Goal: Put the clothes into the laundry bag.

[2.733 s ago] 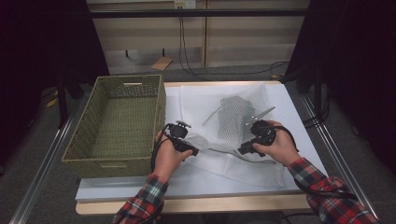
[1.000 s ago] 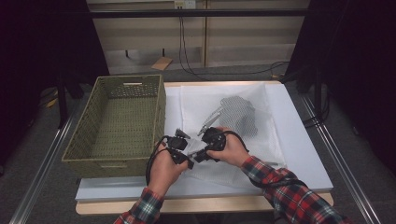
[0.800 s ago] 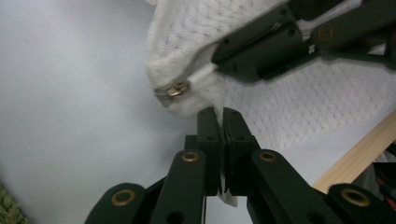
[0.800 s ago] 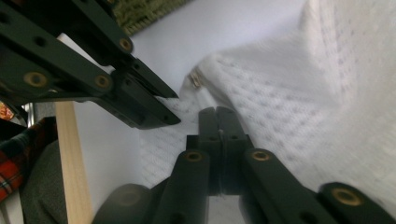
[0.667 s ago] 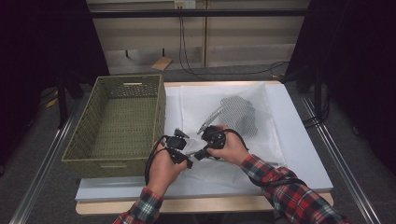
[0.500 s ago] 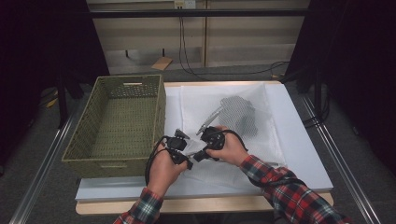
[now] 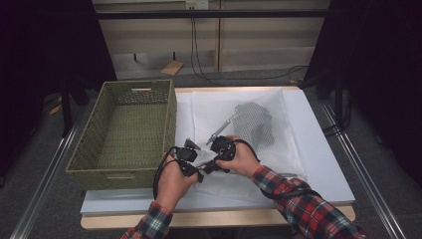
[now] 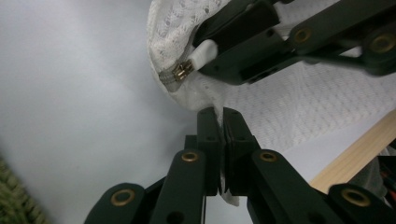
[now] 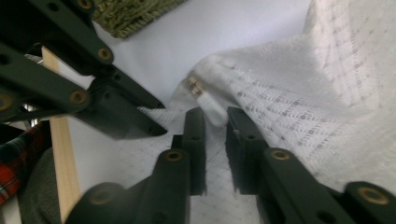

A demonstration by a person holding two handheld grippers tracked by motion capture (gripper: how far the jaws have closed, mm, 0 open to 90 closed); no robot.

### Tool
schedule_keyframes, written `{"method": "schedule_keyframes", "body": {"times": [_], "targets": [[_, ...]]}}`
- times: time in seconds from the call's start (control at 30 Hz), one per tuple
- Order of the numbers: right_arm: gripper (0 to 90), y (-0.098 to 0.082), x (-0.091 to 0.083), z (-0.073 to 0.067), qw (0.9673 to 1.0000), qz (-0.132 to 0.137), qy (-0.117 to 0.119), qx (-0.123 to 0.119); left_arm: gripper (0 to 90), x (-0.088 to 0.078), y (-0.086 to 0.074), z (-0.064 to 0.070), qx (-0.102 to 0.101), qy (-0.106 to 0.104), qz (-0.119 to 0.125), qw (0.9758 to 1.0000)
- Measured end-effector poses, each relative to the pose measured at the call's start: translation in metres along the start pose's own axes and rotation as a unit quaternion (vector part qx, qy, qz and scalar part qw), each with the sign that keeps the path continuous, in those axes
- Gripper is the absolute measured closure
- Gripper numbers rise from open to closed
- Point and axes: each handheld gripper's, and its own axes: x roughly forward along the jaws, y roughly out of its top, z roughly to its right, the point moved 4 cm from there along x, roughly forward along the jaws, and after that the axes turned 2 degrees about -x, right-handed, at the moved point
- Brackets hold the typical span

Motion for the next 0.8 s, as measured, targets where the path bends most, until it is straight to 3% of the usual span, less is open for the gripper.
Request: {"method": "schedule_keyframes", "body": {"times": [0.2,0.33,0.57,0.63,0.8], "targets": [[82.0,0.004,-0.009,-0.002,0.9999,0.013,0.010,0.002,86.9,0.000,0.000,0.000,-0.008,-0.002,0.003,1.0000],[82.5,0.008,-0.013,-0.002,0.9996,0.023,0.011,0.012,86.9,0.001,0.000,0.000,-0.002,-0.005,0.000,1.0000],[83.3,0.008,-0.007,-0.003,0.9996,0.015,0.013,0.020,86.9,0.001,0.000,-0.001,-0.003,-0.004,-0.003,1.0000],[83.5,0.010,-0.006,-0.003,0.9991,0.027,0.027,0.018,86.7,0.001,-0.001,-0.001,-0.004,-0.007,-0.002,1.0000],[87.2,0.012,-0.005,-0.005,0.9996,0.015,0.011,0.019,83.3,0.002,0.000,-0.002,-0.009,-0.003,0.002,1.0000]]}}
